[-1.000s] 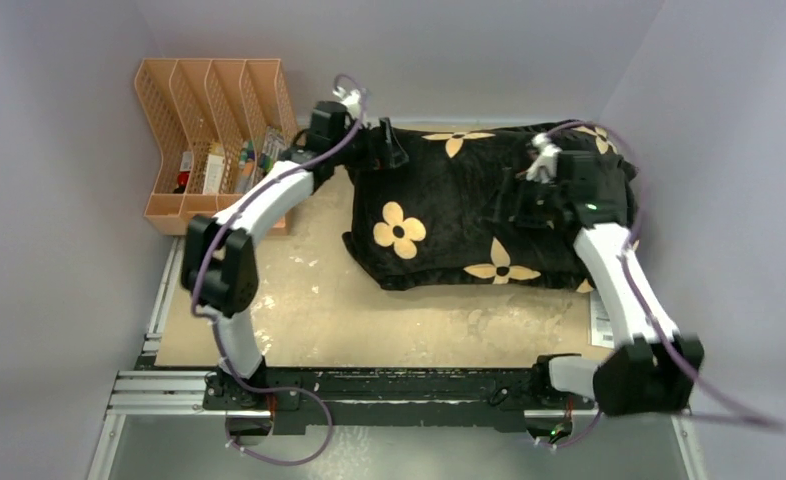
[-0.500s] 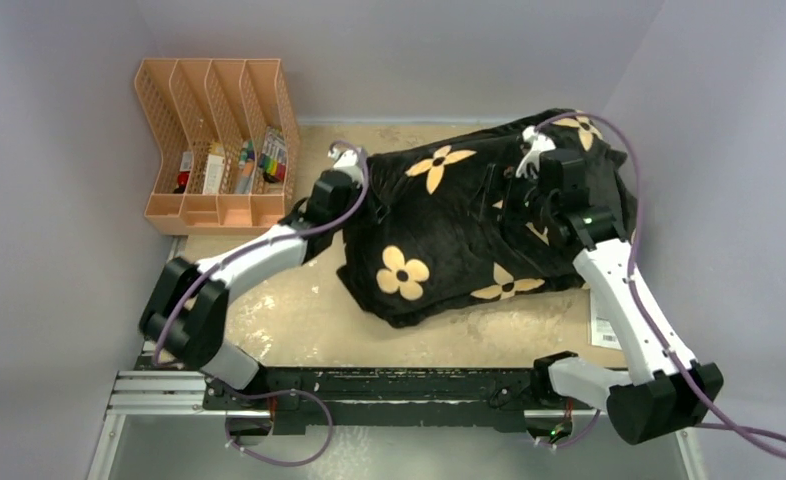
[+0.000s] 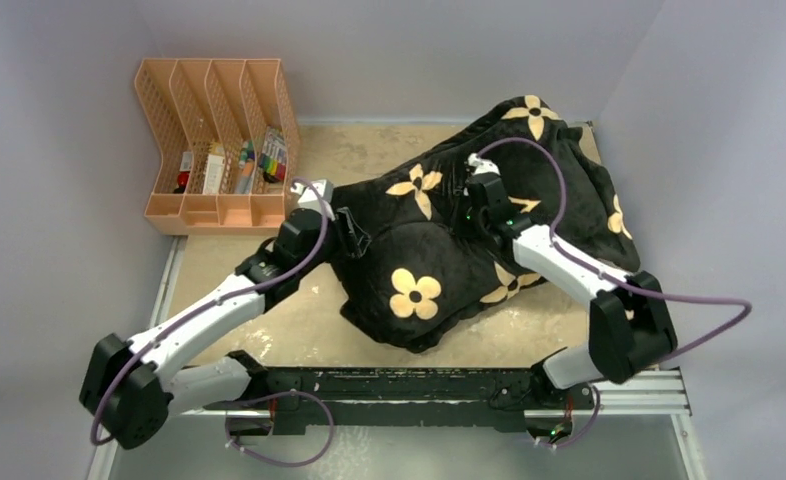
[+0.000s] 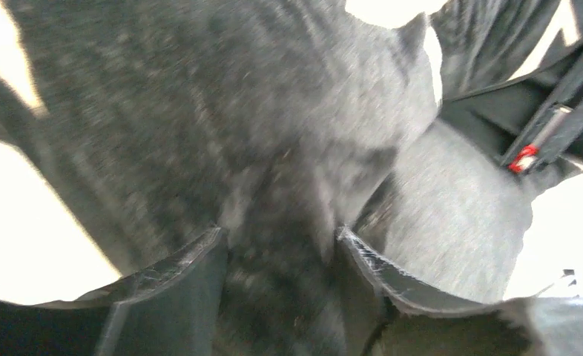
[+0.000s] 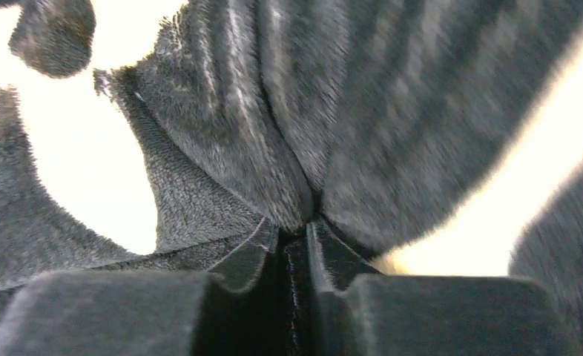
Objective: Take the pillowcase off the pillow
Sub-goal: Turn over the pillow at the center of the board.
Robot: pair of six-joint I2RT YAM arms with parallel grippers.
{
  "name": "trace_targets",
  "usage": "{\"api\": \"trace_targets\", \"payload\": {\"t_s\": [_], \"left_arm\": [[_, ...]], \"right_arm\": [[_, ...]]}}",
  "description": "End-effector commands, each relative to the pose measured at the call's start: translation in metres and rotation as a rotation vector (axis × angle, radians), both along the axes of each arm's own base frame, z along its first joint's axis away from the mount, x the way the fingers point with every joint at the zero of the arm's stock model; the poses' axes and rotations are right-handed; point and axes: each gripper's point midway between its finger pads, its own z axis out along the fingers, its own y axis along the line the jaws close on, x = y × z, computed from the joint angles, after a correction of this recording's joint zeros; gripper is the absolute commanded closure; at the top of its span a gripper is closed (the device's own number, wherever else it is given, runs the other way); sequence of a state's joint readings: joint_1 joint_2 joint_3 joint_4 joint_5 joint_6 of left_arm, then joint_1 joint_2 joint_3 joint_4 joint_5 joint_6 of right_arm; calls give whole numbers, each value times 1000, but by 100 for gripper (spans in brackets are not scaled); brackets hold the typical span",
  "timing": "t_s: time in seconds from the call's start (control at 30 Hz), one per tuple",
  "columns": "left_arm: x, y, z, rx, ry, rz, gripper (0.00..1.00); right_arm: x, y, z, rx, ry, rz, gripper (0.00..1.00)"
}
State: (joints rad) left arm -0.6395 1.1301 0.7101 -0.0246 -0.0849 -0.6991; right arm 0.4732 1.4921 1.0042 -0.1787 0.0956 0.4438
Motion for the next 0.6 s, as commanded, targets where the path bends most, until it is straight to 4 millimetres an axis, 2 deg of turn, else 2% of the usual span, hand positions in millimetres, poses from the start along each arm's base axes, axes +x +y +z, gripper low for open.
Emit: {"api": "trace_targets", "payload": {"t_s": [0.0,0.13,0.23,0.3,0.37,0.47,0.57], "left_arm": [[-23,48,8,214,56,72,38],[-6,58,60,261,-36,123,16],[26,56,77,314,-44,107,14],[55,50,71,281,6,44,13],[83,35,64,202,33,-60,13],[98,-12,60,112,7,-340,14],[109,-27,23,145,109,-452,13]], "right_arm": [[-74,-32,-84,-53,251,-153,89],[-89,-38,-78,-38,242,-161,92],[-105,-45,-77,-42,264,-154,93],[-117,-46,-80,-7,270,-158,93],[-131,-48,-85,26,282,-170,93],[-146,-51,-89,64,291,-187,92],[-151,-48,-90,95,300,-180,91]]}}
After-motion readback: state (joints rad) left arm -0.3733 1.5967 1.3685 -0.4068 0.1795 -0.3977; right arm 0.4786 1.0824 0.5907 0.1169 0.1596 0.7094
